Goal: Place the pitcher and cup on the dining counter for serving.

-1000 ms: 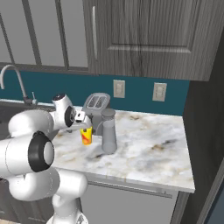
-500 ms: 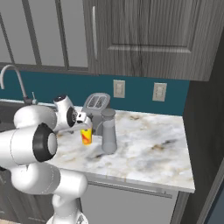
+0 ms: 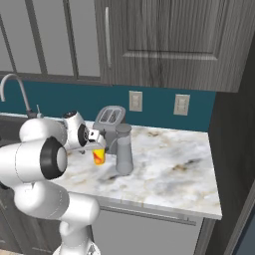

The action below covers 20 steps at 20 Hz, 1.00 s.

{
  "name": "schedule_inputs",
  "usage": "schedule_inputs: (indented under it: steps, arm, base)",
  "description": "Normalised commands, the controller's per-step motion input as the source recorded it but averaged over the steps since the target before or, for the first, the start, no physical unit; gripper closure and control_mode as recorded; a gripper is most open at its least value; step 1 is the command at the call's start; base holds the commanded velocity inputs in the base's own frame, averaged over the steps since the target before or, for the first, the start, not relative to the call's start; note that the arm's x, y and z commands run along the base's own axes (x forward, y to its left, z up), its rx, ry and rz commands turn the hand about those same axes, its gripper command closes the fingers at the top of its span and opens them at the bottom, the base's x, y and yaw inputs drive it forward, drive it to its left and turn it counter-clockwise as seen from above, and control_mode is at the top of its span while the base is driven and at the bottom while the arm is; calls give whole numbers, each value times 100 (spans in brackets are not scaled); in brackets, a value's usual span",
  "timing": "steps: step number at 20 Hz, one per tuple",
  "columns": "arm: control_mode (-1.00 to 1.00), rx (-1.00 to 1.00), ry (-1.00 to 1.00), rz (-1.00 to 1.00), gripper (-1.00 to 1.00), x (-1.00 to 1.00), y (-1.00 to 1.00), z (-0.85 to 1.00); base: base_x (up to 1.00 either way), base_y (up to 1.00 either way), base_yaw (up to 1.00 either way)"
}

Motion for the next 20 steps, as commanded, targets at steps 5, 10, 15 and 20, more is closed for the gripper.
schedule_inputs:
  steps: [5, 10, 15, 20]
  arm:
    - [-100, 0, 0, 0, 100, 0, 0, -22]
    - [-100, 0, 0, 0, 100, 0, 0, 0]
    - [-100, 0, -2, 0, 100, -12, 0, 0]
    - [-100, 0, -12, 0, 100, -49, 0, 16]
  base:
    - [0, 0, 0]
    - [0, 0, 0]
    - [0, 0, 0]
    - [0, 0, 0]
